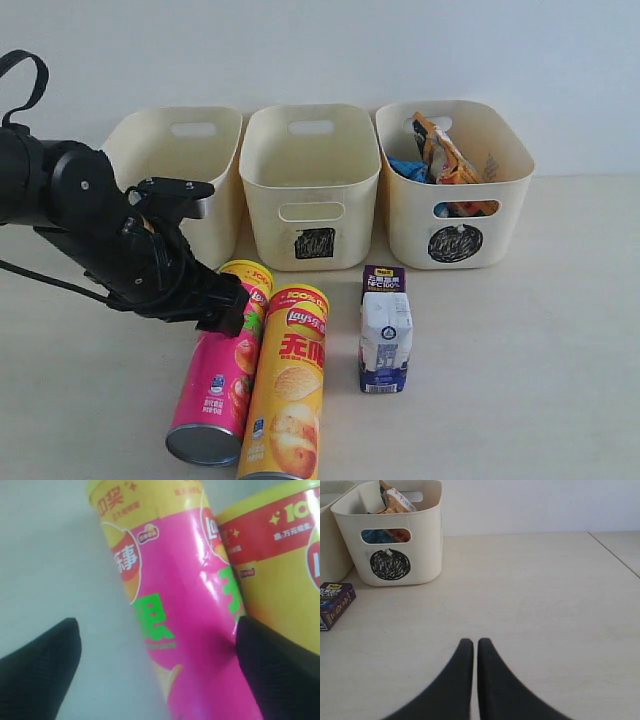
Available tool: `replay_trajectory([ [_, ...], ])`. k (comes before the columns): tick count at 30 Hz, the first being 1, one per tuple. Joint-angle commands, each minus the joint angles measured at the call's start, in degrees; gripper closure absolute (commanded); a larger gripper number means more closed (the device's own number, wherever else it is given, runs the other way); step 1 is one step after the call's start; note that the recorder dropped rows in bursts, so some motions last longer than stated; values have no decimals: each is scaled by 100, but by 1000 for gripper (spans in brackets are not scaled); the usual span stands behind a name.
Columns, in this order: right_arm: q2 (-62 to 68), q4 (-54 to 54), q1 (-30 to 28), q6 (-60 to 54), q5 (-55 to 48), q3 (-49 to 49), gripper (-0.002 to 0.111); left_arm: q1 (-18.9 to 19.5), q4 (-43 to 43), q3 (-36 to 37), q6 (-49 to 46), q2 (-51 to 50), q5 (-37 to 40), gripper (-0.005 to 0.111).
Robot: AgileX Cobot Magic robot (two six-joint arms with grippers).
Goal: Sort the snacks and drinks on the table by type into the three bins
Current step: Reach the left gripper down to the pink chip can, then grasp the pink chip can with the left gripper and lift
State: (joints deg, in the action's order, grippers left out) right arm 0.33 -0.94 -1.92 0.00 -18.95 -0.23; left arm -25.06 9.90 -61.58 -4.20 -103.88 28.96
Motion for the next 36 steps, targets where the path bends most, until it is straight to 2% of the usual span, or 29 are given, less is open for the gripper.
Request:
replay_trajectory([
  [1,-33,24,-25,0,55,23,108,-31,223,-31,-46,-70,-145,28],
  [13,-33,24,-25,0,53,23,108,-31,150,-31,-67,-484,-149,28],
  [17,-33,24,-25,0,53,23,108,-31,-318,-31,-67,-484,-108,28],
  [28,-33,24,-25,0,53,23,108,-19,-369,-31,-210,-850,-154,29],
  [30,-33,24,-25,0,53,23,108,-19,-369,-31,-210,-859,-175,32],
  [32,-33,24,-25,0,53,23,108,-19,-369,-31,-210,-849,-189,42],
  [36,-33,24,-25,0,53,23,108,-19,-369,-31,-210,-849,-189,74],
])
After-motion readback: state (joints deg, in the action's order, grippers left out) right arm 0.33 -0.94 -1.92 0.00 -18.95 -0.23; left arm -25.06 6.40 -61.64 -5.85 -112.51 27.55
